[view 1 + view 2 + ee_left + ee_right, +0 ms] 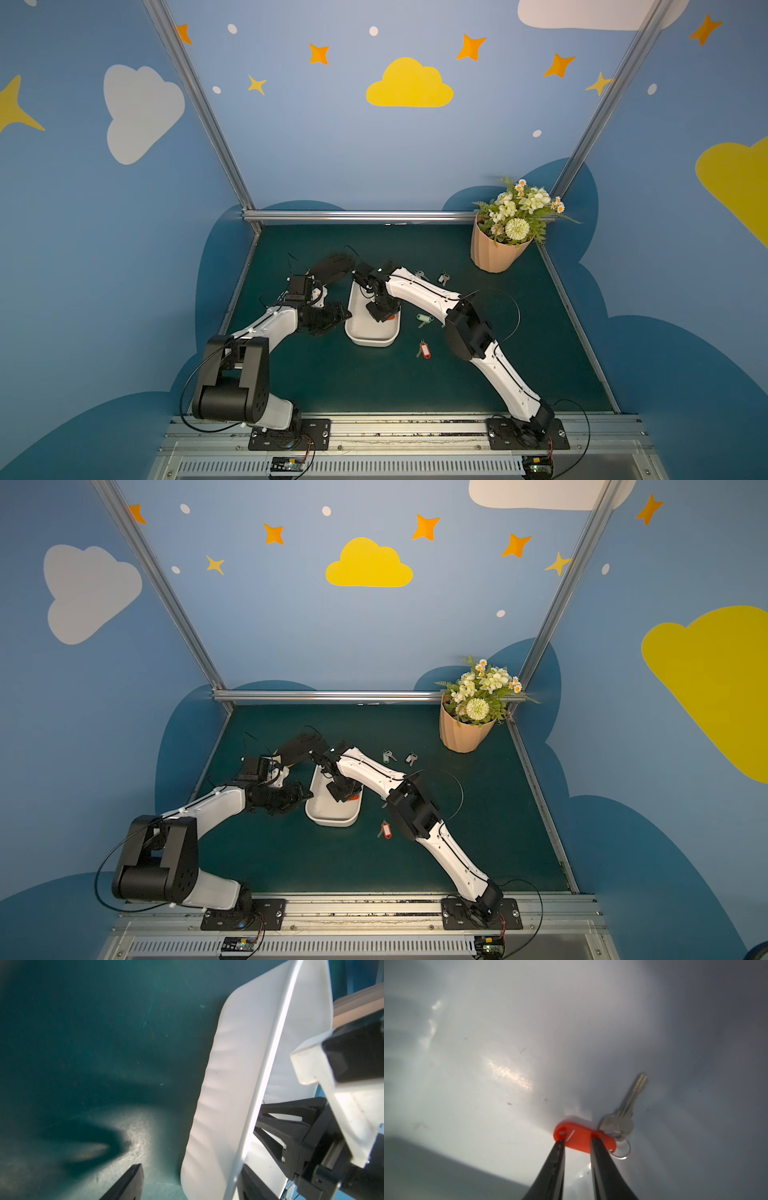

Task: Take the keys out of the storage box
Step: Pick up the key from the storage box.

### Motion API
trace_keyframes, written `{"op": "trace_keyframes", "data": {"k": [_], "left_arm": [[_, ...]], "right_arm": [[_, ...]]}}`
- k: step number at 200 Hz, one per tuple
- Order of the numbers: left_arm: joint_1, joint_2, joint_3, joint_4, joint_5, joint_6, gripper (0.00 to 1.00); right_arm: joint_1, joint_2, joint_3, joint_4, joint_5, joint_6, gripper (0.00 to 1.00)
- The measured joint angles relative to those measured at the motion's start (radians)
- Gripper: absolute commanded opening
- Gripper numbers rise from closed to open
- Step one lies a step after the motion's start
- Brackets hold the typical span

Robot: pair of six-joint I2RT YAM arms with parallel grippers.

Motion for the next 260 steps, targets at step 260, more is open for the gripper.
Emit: {"op": "trace_keyframes", "data": {"k": [260], "left_arm": [[0.0,0.001,0.014,-0.012,-0.006,0.007,0.76]], "right_arm": [[-0.014,-0.033,0.024,0.037,-0.009,-0.059,0.38]]}}
